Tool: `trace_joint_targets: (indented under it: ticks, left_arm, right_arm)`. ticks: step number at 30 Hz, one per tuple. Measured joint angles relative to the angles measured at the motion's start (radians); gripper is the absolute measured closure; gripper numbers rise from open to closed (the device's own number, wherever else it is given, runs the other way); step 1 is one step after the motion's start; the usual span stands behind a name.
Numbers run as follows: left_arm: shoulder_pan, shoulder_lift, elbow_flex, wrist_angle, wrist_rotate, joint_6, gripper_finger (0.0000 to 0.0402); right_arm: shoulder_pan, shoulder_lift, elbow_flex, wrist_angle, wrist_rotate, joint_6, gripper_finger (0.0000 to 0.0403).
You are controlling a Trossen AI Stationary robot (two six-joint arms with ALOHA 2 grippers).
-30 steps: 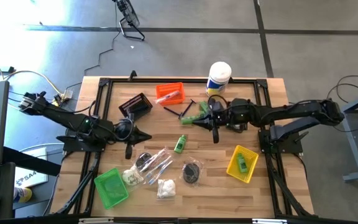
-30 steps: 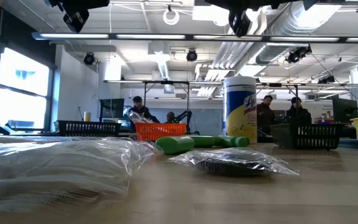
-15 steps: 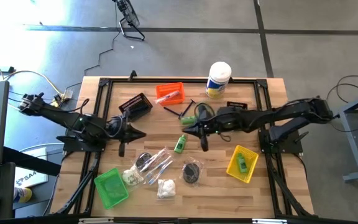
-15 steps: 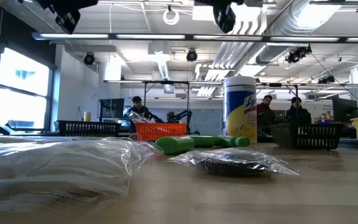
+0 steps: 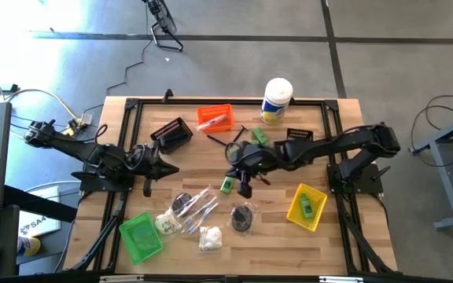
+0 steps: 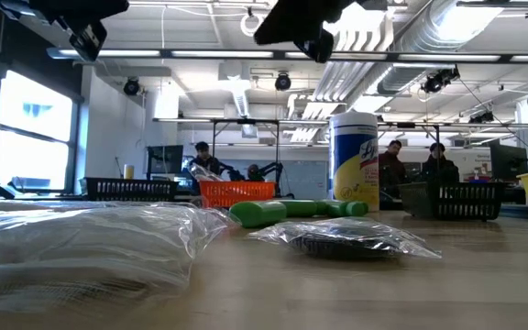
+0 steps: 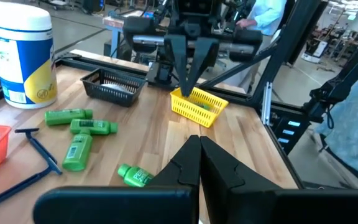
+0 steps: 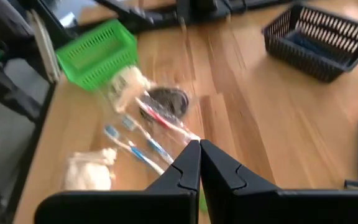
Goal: Pick & Place Travel size toiletries
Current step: Put the green shampoo bottle into the yellow bin
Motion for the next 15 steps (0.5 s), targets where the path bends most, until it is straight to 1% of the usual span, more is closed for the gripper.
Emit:
trace_joint_targets:
  ticks: [3, 5, 10, 11, 15]
  left_arm:
    - [0.0, -0.004, 0.0, -0.002, 0.0, 0.0, 0.0401]
    - [0.0, -0.005, 0.0, -0.002, 0.0, 0.0, 0.0401]
    - [0.0, -0.004, 0.0, -0.003, 0.0, 0.0, 0.0401]
    - [0.001, -0.004, 0.0, -0.003, 0.0, 0.0, 0.0401]
    - [0.0, -0.004, 0.0, -0.003, 0.001, 0.0, 0.0401]
  right_arm:
    - [-0.004, 0.034, 0.02, -0.056, -0.031, -0.026, 0.0401]
    - [-0.009, 0.048, 0.022, -0.058, -0.058, -0.046, 0.04]
    - [-0.024, 0.073, 0.022, -0.046, -0.037, -0.152, 0.04]
    - [-0.028, 0.081, 0.022, -0.022, -0.031, -0.174, 0.04]
    - [-0.047, 0.096, 0.021, 0.005, -0.037, -0.206, 0.04]
